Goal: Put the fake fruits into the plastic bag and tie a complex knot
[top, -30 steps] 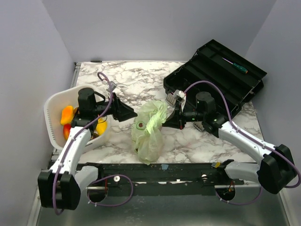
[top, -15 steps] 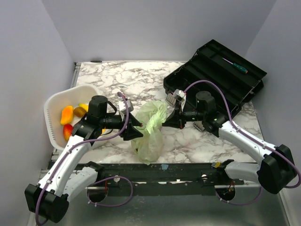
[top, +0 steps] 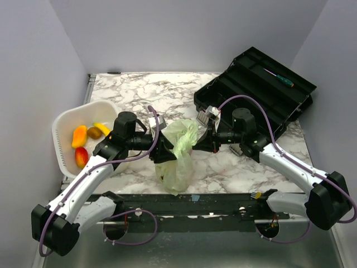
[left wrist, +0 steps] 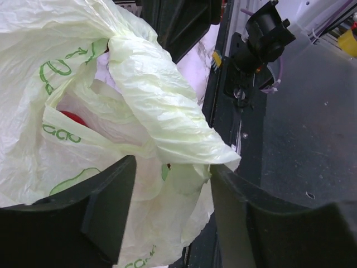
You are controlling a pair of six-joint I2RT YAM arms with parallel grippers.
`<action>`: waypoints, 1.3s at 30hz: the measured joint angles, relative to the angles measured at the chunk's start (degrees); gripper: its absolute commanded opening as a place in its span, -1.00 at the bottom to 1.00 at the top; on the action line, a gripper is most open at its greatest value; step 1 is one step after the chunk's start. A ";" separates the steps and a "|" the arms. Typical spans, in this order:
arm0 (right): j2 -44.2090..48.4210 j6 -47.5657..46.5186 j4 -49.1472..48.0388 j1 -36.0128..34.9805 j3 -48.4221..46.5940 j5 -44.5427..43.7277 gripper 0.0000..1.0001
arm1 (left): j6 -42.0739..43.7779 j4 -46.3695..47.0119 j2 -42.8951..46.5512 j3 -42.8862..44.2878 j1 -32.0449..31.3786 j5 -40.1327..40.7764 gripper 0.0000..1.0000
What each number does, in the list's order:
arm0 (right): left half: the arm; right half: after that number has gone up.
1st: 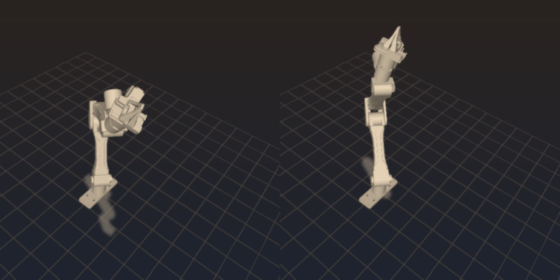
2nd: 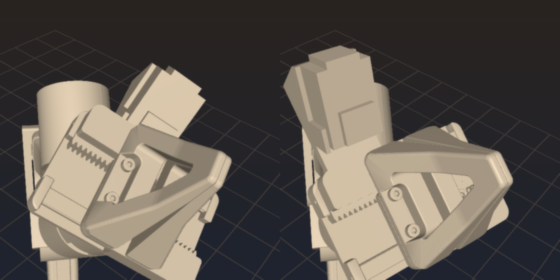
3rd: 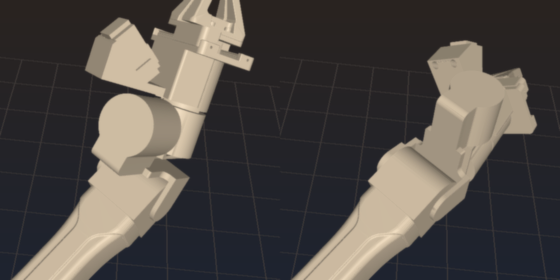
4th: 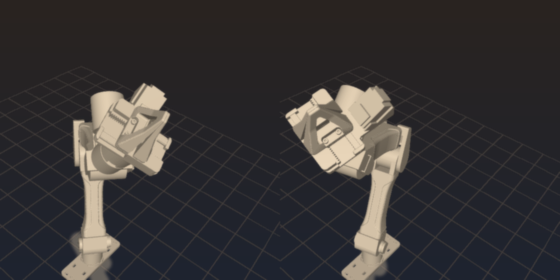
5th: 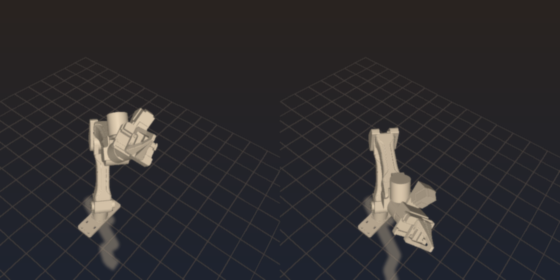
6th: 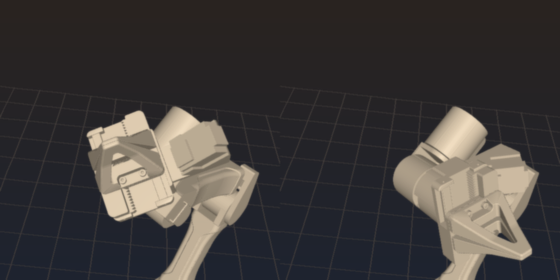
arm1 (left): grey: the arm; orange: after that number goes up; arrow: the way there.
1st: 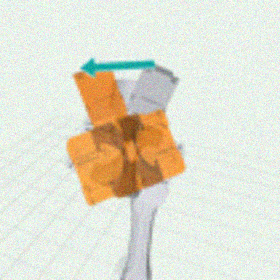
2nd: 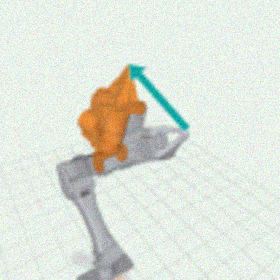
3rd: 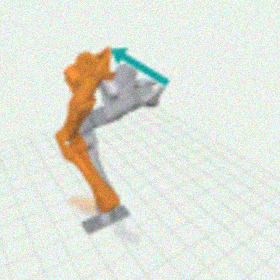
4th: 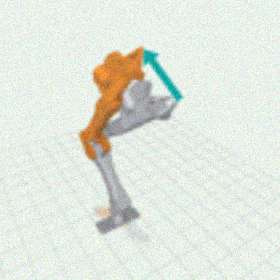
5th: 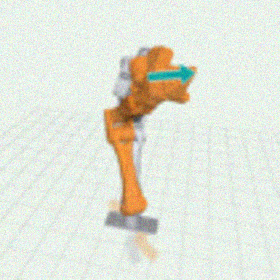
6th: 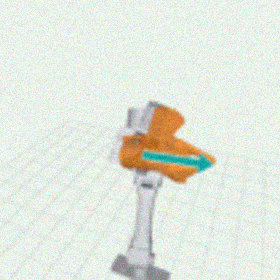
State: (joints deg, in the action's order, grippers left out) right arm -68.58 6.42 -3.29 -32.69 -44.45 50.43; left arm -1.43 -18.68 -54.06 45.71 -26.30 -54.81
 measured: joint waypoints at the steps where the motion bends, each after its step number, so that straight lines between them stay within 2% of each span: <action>1: 0.00 0.00 -0.02 0.00 0.00 0.02 -0.99 | -0.46 0.59 -0.57 0.00 -0.09 0.20 -0.20; 4: 0.00 0.02 -0.02 0.00 0.00 -0.02 -0.99 | -1.86 1.16 -1.92 0.00 -0.20 0.98 -0.73; 6: 0.07 0.04 0.02 0.00 0.00 -0.42 -0.99 | -2.49 1.09 -2.21 0.00 -0.17 1.53 -1.00; 11: 1.64 -0.59 3.43 2.10 -0.09 -2.16 -0.99 | -3.10 0.07 -0.96 -0.55 3.02 2.12 -1.00; 15: 2.71 -3.72 8.70 9.11 -0.09 -2.54 -0.99 | -1.60 -2.51 0.02 -1.62 8.87 4.44 -1.00; 19: 1.62 -8.46 13.75 14.91 0.15 -2.69 -0.99 | -0.59 -5.11 -1.46 -2.60 11.37 7.50 -1.00; 26: 0.33 -13.81 17.09 15.41 1.70 -2.29 -0.99 | -0.66 -6.86 -6.93 -2.73 11.50 10.64 -1.00; 32: 0.20 -18.60 20.00 15.41 1.92 -3.10 -0.99 | -0.79 -9.75 -9.35 -0.35 14.56 15.28 -1.00; 35: 0.70 -20.48 20.11 15.41 2.73 -2.54 -0.99 | -0.74 -10.10 -9.64 -0.04 12.85 15.37 -1.00; 36: 1.01 -21.05 20.13 15.37 2.99 -2.19 -0.85 | -0.76 -10.12 -9.64 -0.04 11.78 15.39 -1.00; 39: 1.40 -23.26 20.48 14.84 2.91 -0.61 -0.04 | -1.22 -9.64 -9.73 -0.04 7.58 15.30 -1.00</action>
State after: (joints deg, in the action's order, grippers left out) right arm -67.18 -16.84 17.19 -17.85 -41.54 49.82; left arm -2.66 -28.32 -63.79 45.67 -18.72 -39.51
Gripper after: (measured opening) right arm 0.169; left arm 0.016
